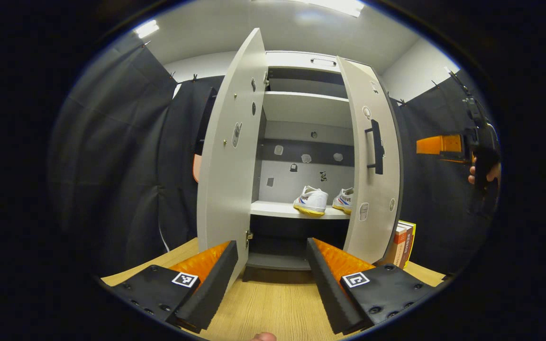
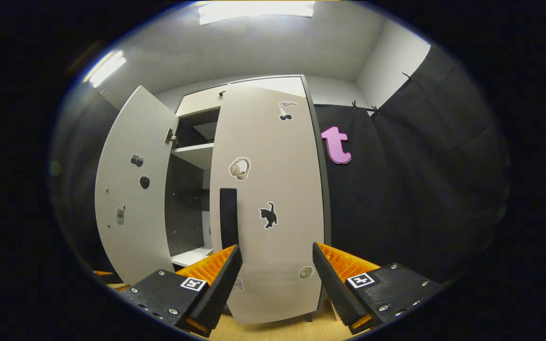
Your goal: Grab one shoe with the right hand and put it into the shoe cabinet, grab the other shoe with the left hand and put it into the shoe cabinet; then close the right door with the right hand and the left door with the left hand.
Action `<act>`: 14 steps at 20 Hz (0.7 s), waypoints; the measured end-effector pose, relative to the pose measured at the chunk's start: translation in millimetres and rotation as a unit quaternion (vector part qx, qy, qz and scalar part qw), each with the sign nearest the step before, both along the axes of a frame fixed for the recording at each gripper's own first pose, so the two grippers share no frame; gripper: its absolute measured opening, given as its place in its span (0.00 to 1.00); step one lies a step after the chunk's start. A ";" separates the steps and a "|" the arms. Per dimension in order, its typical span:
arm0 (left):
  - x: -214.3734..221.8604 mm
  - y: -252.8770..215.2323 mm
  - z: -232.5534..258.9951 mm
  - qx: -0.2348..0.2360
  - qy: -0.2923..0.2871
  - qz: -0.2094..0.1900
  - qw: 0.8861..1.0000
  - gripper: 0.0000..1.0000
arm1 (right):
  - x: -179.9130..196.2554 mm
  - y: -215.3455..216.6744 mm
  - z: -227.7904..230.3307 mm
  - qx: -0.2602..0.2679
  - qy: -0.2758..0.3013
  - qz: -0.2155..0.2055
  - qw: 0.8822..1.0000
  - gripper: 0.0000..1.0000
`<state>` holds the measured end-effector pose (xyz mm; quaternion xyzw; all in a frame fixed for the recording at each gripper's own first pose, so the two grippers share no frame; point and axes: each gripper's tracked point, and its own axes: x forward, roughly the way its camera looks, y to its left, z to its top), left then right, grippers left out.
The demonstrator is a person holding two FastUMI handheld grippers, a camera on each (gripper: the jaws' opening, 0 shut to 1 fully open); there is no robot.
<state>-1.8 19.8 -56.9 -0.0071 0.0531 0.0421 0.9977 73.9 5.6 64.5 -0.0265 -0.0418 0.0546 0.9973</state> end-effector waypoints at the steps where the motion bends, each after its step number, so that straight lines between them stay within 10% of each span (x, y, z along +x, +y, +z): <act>1: 2.3 -4.4 1.1 -0.002 -0.001 -0.005 1.000 0.95 | -12.3 2.3 -15.2 -0.009 0.002 -0.003 1.000 0.92; 8: 8.9 -25.6 9.1 -0.024 -0.004 -0.027 0.999 0.94 | -78.7 13.1 -133.2 0.000 0.068 -0.007 0.998 0.92; 14: 19.5 11.6 98.5 -0.030 -0.067 -0.001 0.997 0.90 | -71.3 -1.7 -143.3 0.021 0.070 -0.028 0.997 0.92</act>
